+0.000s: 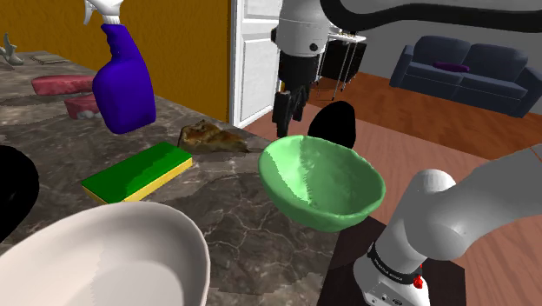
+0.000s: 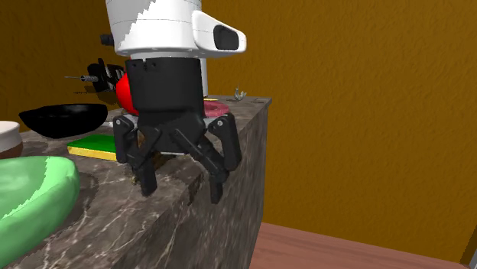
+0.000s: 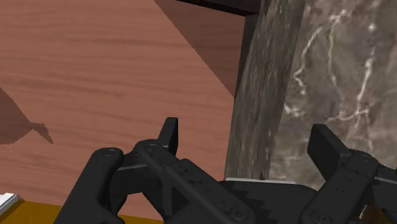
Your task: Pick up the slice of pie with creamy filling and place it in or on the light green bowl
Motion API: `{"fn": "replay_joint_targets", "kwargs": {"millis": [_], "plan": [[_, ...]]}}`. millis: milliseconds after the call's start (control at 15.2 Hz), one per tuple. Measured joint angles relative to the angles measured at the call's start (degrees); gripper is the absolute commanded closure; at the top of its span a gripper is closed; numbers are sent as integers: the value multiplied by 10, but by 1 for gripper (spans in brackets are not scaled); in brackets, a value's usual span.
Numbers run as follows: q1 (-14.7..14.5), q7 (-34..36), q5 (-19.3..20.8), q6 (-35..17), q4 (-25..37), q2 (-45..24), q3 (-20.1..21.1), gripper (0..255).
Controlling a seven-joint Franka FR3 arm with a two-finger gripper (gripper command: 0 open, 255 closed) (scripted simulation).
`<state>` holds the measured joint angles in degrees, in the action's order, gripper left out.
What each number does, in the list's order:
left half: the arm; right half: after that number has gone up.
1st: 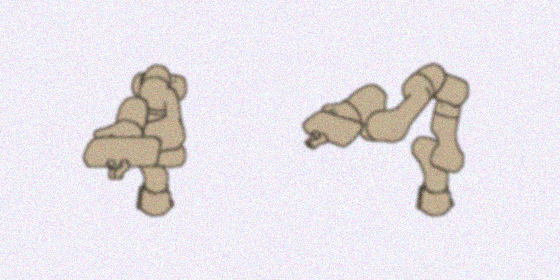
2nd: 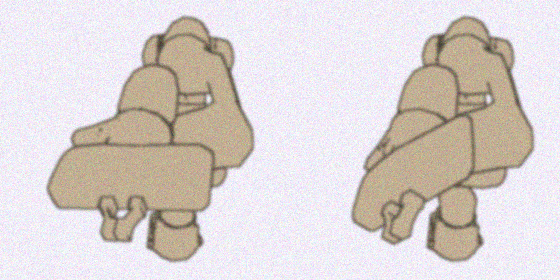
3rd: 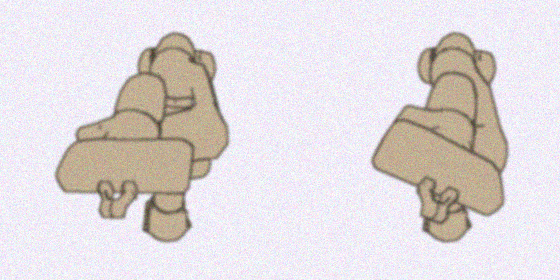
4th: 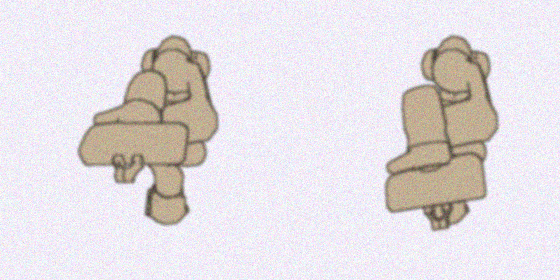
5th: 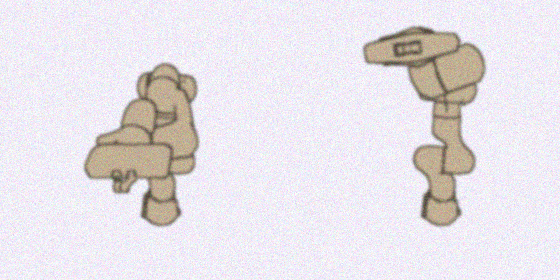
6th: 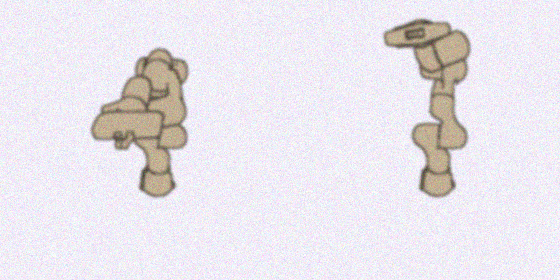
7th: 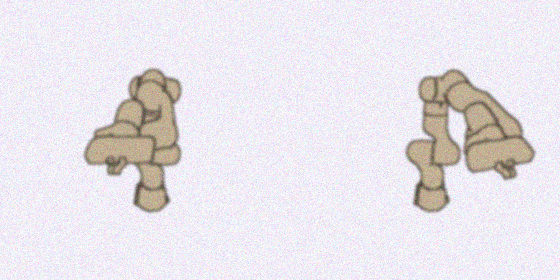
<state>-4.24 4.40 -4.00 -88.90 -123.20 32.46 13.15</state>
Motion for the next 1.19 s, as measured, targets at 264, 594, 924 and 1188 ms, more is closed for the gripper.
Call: {"fn": "replay_joint_targets", "kwargs": {"millis": [264,594,924,1188], "plan": [[-7,43,-7,4,74,-69,40,0],[-15,99,2,29,196,-166,89,0],[-23,130,12,28,243,-216,115,0],[-24,129,9,-4,205,-210,115,0]]}}
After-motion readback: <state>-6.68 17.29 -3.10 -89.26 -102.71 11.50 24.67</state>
